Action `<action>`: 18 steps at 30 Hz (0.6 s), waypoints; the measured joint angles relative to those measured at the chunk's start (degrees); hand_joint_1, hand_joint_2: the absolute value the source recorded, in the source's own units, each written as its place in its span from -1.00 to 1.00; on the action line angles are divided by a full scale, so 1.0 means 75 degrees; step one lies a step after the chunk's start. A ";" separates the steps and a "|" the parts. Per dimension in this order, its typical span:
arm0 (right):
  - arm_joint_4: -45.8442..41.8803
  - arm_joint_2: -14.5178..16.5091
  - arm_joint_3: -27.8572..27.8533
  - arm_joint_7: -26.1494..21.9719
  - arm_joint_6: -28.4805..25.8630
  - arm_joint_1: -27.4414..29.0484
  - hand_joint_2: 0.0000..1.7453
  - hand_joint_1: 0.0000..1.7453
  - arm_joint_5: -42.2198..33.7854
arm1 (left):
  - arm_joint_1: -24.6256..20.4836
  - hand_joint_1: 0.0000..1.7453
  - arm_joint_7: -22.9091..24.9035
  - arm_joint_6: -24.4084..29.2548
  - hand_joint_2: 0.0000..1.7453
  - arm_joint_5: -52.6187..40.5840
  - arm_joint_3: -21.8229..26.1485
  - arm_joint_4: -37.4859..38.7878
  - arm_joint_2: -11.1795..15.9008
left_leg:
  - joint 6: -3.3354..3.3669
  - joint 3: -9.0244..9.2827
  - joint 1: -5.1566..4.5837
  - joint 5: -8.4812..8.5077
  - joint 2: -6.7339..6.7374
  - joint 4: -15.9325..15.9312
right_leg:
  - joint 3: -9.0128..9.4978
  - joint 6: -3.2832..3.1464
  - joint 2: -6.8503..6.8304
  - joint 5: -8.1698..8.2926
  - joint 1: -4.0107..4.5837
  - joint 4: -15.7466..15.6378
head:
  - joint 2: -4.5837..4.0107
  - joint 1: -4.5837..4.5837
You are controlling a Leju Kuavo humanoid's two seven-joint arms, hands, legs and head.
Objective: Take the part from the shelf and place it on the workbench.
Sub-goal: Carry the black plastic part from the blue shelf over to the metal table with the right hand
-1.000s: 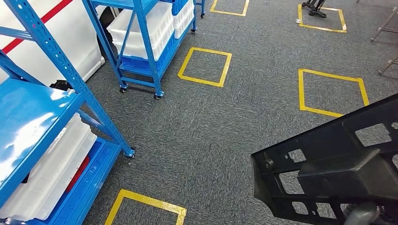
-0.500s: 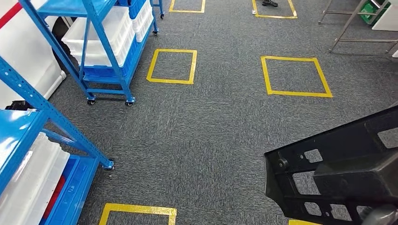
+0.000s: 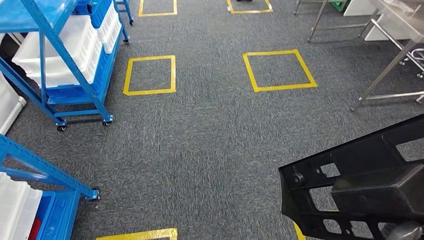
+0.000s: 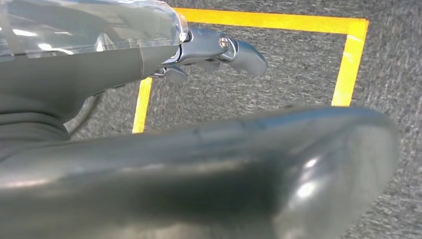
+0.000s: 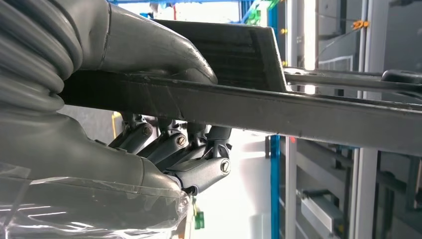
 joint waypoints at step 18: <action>0.1832 -0.0016 0.0842 0.0004 -0.0349 -0.0013 1.00 1.00 0.2914 | -0.0125 -1.00 -0.0254 -0.0278 -1.00 -0.0495 -0.0020 -0.0082 -0.0198 | 0.0058 0.0092 -0.0135 0.0007 0.1539 -0.0106 | 0.0254 -0.0140 -0.1341 -0.0083 0.0112 -0.0240 | 0.0000 0.0033</action>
